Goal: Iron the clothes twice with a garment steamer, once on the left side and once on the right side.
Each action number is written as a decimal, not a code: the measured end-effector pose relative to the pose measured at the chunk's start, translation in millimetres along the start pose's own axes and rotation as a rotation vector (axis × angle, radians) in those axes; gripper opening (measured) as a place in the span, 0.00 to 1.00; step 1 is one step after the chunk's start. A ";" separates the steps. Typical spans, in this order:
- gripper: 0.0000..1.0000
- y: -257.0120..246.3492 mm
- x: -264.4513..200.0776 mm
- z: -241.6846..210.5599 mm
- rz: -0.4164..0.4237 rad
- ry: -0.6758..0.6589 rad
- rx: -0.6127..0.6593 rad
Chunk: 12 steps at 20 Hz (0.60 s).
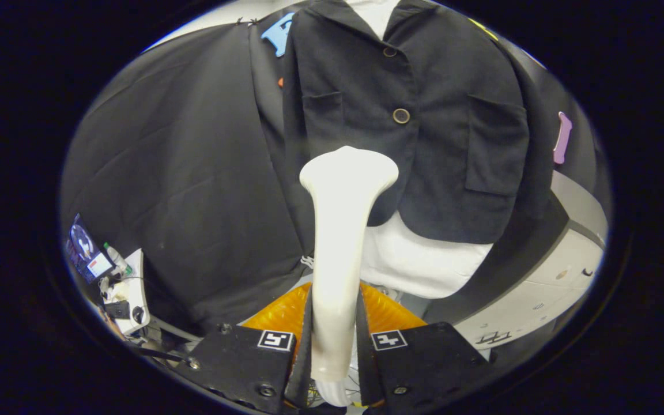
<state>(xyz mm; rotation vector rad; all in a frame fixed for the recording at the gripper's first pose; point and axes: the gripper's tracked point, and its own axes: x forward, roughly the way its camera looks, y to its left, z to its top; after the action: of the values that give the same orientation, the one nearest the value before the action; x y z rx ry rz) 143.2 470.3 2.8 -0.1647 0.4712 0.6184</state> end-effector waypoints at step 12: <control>0.36 -8.6 -3.0 5.4 -0.076 -0.090 0.090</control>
<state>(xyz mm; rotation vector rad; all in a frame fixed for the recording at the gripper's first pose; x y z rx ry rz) 148.2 463.4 9.1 -0.0691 0.4027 0.5268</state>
